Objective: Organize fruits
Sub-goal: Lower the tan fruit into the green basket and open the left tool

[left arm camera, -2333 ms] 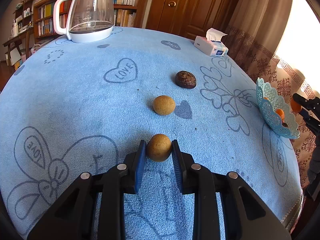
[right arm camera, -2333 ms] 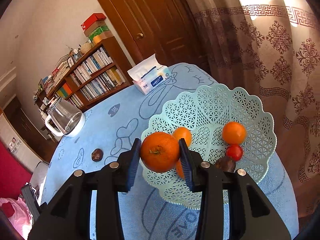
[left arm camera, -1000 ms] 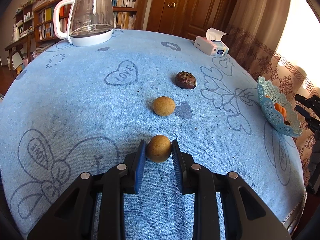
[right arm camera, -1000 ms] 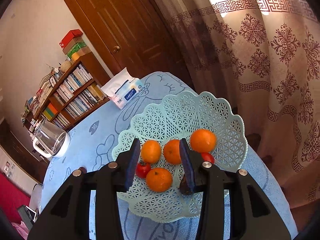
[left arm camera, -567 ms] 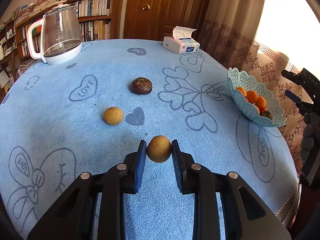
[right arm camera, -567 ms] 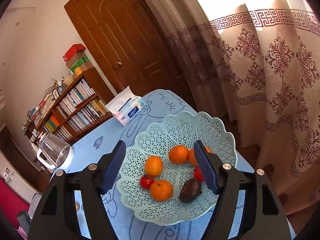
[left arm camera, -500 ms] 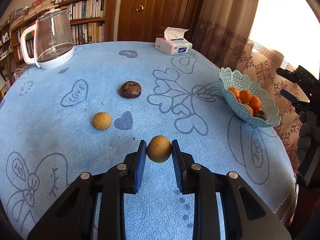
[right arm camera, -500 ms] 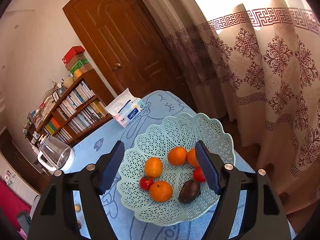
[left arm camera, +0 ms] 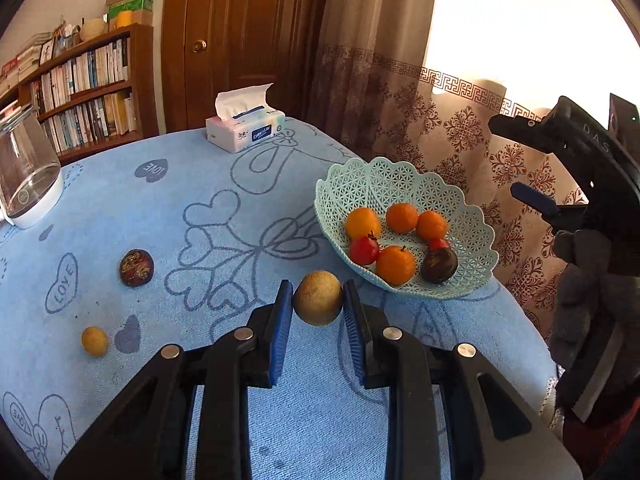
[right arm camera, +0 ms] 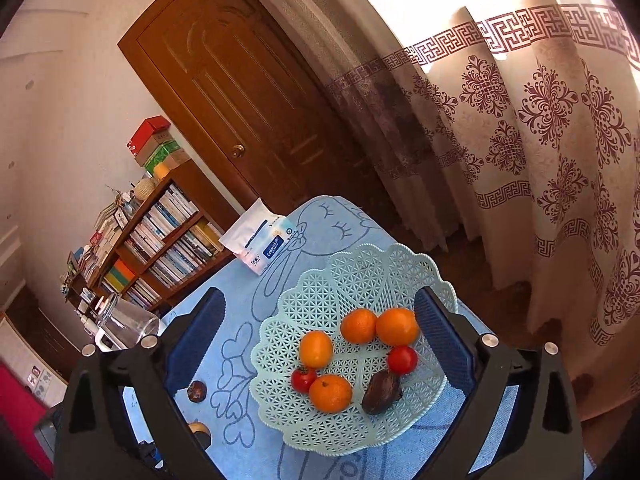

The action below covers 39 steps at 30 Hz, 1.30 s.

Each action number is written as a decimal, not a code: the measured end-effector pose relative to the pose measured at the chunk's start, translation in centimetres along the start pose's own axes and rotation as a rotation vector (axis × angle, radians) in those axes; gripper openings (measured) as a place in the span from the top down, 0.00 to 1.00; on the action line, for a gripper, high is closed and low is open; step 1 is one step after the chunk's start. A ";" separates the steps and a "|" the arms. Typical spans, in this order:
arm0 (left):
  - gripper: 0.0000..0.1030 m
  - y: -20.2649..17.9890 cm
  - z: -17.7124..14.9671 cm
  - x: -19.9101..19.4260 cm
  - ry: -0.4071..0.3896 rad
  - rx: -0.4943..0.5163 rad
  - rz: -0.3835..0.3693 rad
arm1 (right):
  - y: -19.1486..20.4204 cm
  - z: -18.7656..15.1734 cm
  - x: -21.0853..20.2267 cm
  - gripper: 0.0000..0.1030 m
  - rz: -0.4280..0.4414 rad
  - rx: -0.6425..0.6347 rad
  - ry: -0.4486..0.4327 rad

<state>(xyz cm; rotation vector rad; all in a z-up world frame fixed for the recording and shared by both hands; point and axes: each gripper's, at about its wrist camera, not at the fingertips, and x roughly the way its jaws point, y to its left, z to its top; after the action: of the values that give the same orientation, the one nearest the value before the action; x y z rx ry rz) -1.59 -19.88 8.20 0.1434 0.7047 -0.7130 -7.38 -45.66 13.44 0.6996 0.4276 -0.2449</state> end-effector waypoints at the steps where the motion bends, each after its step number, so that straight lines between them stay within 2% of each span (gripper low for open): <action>1: 0.75 -0.6 0.3 0.2 -0.002 0.010 -0.011 | -0.2 0.2 -0.1 0.06 0.000 0.010 -0.006; 12: 0.75 -4.8 1.8 3.6 0.012 0.070 -0.078 | -1.1 0.9 -0.7 0.05 0.008 0.054 -0.026; 18: 0.74 -4.4 1.5 4.7 0.045 0.057 -0.077 | -1.1 1.0 -0.7 0.05 0.013 0.049 -0.026; 21: 0.71 -3.5 0.6 4.0 0.088 0.028 -0.099 | -1.3 1.2 -0.9 0.05 0.008 0.056 -0.036; 22: 0.64 -3.3 0.1 3.7 0.103 0.022 -0.107 | -1.4 1.2 -0.9 0.05 0.006 0.061 -0.037; 23: 0.60 -3.2 -0.5 3.2 0.112 0.017 -0.119 | -1.5 1.3 -0.9 0.05 0.005 0.064 -0.036; 28: 0.60 -4.2 -3.9 0.4 0.157 0.066 -0.199 | -1.6 1.4 -1.2 0.05 0.001 0.064 -0.046; 30: 0.60 -4.9 -4.9 -0.3 0.162 0.097 -0.208 | -1.5 1.4 -1.4 0.05 0.003 0.065 -0.050; 39: 0.60 -7.3 -7.4 0.7 0.248 0.144 -0.251 | -0.9 1.6 -2.2 0.05 0.033 0.051 -0.058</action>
<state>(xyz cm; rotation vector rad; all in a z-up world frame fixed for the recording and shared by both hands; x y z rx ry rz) -9.97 -23.18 2.95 0.2820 0.9187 -0.9984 -9.19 -47.23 15.03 0.7467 0.3552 -0.2450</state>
